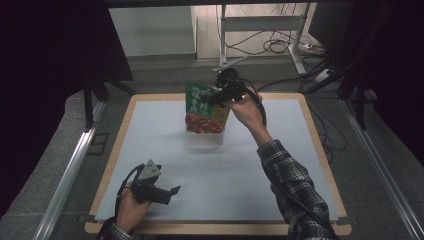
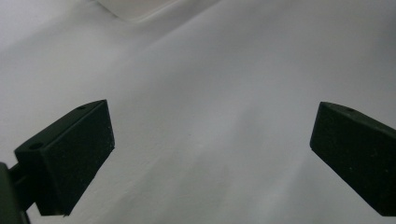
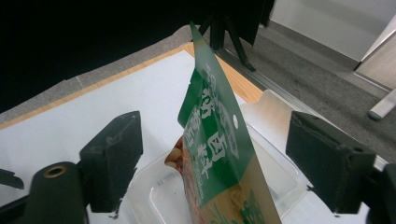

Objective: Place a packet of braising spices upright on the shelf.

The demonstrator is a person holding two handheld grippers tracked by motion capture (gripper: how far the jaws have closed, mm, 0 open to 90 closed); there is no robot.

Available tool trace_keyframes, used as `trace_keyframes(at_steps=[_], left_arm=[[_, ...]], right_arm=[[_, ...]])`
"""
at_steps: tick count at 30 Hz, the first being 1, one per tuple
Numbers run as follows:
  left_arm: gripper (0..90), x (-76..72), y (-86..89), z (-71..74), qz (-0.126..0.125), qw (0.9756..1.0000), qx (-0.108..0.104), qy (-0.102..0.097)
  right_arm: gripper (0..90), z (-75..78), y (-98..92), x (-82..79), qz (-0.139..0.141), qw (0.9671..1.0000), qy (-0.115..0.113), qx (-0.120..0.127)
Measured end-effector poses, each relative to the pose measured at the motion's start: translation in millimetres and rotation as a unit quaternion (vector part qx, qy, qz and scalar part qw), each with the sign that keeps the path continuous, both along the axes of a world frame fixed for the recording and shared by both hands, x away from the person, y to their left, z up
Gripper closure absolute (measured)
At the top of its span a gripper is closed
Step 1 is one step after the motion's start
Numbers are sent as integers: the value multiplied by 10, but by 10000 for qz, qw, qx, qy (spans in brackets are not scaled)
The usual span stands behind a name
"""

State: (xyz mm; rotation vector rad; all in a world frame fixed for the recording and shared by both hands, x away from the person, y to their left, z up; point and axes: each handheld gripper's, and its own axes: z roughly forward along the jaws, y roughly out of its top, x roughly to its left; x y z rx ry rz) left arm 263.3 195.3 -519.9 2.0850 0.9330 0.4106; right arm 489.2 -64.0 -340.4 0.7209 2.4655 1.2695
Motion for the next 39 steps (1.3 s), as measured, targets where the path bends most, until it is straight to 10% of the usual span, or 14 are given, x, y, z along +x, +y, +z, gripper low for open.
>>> trace_keyframes(at_steps=[39], left_arm=[[0,-5,9,-5,18,10000,20,5]], right_arm=[[91,83,-285,-217,77,9998,-191,22]])
